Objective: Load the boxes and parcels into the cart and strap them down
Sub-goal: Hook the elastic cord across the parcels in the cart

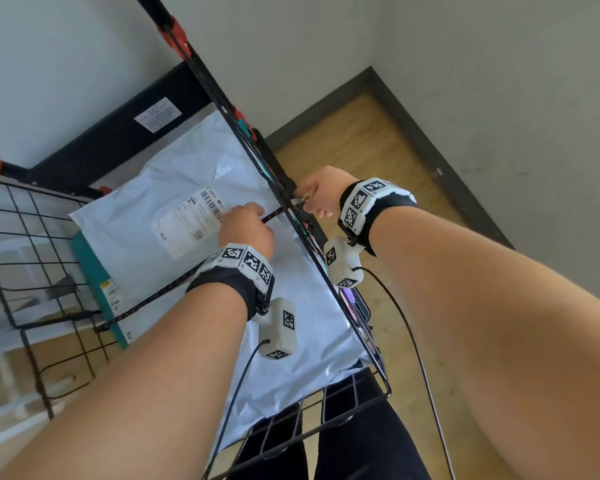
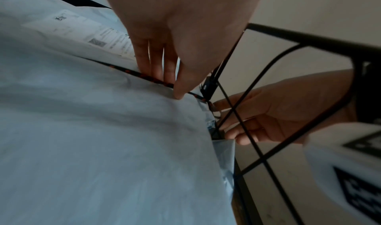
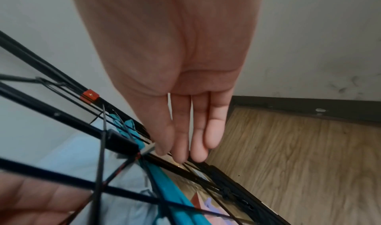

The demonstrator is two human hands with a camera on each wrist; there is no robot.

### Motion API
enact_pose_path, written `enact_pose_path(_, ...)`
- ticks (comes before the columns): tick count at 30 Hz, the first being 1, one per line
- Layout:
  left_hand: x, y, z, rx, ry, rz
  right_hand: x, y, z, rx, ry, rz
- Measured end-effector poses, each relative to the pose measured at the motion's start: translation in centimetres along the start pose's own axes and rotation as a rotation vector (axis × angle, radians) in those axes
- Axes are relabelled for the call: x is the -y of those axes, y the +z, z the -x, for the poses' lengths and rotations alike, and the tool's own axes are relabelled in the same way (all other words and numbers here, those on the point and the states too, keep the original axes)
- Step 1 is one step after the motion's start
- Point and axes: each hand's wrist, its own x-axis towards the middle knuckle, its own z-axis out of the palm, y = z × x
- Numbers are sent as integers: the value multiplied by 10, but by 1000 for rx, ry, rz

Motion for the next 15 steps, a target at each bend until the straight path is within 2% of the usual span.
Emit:
enact_pose_path(6,0,5,-3,-25,9,11,-12,5,-28,25,30,-27)
enact_pose_path(10,2,2,-2,-1,31,15,-24,0,-42,2,62,169)
enact_pose_path(15,-1,5,-4,-76,72,102,-45,-1,-56,-31,101,303)
